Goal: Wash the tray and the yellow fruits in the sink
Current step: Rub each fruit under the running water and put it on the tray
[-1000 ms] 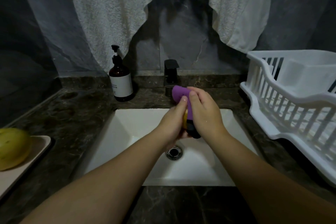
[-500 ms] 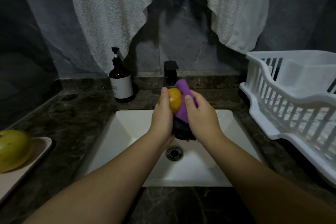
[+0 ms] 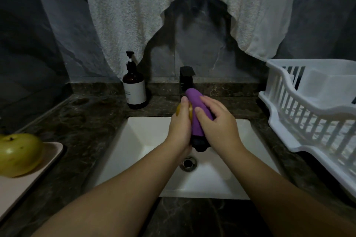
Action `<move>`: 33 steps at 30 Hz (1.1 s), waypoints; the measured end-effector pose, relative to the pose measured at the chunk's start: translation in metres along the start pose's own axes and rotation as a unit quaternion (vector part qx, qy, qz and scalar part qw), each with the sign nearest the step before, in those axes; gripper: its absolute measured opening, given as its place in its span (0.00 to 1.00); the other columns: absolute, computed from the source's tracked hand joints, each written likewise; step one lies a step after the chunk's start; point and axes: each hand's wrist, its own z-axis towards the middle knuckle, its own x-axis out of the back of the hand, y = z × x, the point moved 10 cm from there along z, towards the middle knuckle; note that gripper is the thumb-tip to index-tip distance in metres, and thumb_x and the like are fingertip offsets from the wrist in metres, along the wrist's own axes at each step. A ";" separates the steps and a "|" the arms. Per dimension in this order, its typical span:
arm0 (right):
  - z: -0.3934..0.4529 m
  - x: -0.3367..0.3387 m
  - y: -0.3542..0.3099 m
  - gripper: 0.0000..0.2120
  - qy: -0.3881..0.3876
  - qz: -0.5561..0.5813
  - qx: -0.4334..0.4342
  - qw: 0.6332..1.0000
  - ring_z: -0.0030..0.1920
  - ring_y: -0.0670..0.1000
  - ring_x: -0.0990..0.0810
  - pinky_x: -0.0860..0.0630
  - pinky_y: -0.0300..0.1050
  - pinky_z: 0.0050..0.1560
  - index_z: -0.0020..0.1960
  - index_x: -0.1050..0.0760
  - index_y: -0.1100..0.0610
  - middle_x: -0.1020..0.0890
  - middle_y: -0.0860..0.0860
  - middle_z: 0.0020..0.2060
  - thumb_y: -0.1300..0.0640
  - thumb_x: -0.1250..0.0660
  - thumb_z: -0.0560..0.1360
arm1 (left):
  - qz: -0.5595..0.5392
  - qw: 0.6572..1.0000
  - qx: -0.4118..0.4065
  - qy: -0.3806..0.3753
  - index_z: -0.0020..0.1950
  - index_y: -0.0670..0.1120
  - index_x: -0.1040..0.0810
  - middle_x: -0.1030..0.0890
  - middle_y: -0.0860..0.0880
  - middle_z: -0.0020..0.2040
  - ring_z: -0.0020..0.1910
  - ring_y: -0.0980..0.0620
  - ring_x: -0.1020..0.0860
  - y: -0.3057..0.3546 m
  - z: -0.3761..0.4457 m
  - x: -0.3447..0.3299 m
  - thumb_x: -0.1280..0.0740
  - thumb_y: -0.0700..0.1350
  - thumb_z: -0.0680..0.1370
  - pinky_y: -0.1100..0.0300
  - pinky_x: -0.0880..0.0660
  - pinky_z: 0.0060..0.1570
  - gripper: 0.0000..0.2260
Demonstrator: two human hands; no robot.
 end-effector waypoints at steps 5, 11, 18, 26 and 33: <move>0.003 -0.001 0.029 0.14 -0.028 0.232 -0.215 0.948 0.54 0.51 0.16 0.18 0.50 0.54 0.58 0.17 0.42 0.15 0.49 0.55 0.56 0.39 0.82 | -0.076 0.995 0.050 -0.034 0.74 0.48 0.27 0.16 0.40 0.61 0.57 0.41 0.15 -0.004 -0.003 -0.013 0.35 0.69 0.78 0.41 0.19 0.60 0.33; 0.008 0.027 0.034 0.19 -0.003 0.344 -0.287 0.894 0.44 0.52 0.12 0.16 0.46 0.41 0.67 0.23 0.58 0.13 0.54 0.47 0.70 0.37 0.79 | -0.170 0.972 0.110 -0.116 0.73 0.45 0.26 0.17 0.37 0.63 0.63 0.39 0.18 -0.007 -0.014 -0.043 0.30 0.60 0.77 0.43 0.22 0.64 0.30; 0.046 0.075 0.016 0.23 -0.057 0.102 -0.327 0.938 0.42 0.54 0.15 0.17 0.48 0.40 0.65 0.24 0.59 0.15 0.58 0.51 0.57 0.22 0.73 | -0.238 0.959 0.096 -0.124 0.68 0.42 0.20 0.16 0.37 0.60 0.57 0.40 0.15 0.009 -0.014 -0.090 0.35 0.64 0.80 0.45 0.20 0.56 0.29; 0.091 0.142 -0.025 0.11 -0.079 -0.093 -0.271 0.955 0.45 0.54 0.20 0.22 0.47 0.45 0.54 0.22 0.58 0.18 0.56 0.48 0.53 0.26 0.77 | -0.203 0.965 0.086 -0.139 0.64 0.45 0.18 0.14 0.39 0.56 0.51 0.40 0.13 0.039 -0.020 -0.154 0.35 0.65 0.81 0.48 0.18 0.47 0.25; 0.115 0.192 -0.030 0.14 -0.045 -0.117 -0.234 0.964 0.41 0.52 0.19 0.22 0.43 0.37 0.49 0.24 0.57 0.18 0.54 0.43 0.58 0.21 0.72 | -0.198 0.966 0.100 -0.136 0.73 0.44 0.24 0.17 0.37 0.62 0.59 0.38 0.17 0.029 -0.016 -0.187 0.36 0.59 0.83 0.42 0.21 0.62 0.25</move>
